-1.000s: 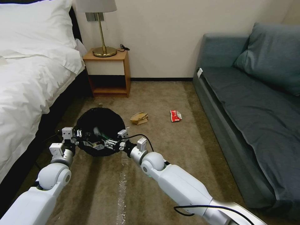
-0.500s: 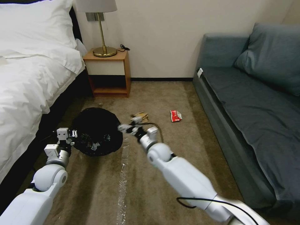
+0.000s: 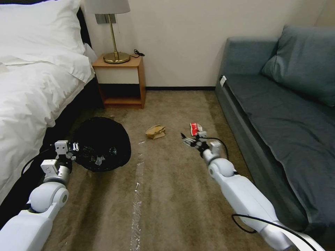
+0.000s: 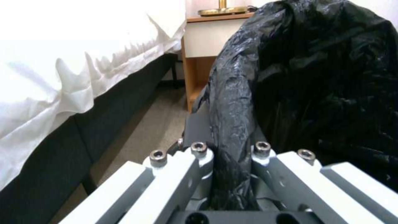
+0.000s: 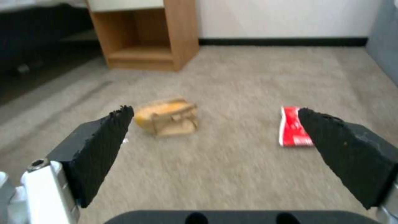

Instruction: Pick up the trash bin, then pick up the garbage on the floor and place it into the trash bin.

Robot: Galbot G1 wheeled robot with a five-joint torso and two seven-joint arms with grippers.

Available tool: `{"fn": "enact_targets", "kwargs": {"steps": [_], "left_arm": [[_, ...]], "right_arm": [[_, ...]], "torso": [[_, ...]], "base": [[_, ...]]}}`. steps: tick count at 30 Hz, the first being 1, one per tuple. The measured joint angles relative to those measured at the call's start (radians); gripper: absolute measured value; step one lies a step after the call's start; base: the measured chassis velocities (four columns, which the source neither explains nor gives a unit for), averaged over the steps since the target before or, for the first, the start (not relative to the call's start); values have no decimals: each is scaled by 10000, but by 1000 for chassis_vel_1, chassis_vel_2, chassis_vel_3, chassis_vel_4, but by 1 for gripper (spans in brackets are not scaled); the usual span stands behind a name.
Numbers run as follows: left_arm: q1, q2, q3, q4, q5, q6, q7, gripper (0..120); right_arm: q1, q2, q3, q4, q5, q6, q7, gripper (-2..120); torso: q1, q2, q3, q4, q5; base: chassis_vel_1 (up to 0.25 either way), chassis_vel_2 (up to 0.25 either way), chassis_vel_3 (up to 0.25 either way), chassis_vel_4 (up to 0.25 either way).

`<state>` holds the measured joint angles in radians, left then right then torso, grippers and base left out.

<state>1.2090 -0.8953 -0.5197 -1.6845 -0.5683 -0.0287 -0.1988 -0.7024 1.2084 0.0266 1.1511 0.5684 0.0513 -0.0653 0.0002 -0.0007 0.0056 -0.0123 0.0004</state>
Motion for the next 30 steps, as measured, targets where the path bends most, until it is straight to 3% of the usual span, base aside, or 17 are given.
{"fn": "enact_targets", "kwargs": {"steps": [30], "left_arm": [[221, 33, 109, -438, 140, 6, -206, 4]], "right_arm": [[-1080, -285, 485, 348, -92, 45, -369, 100]], "torso": [[0, 1, -1, 2, -4]], "base": [[0, 0, 0, 0]]}}
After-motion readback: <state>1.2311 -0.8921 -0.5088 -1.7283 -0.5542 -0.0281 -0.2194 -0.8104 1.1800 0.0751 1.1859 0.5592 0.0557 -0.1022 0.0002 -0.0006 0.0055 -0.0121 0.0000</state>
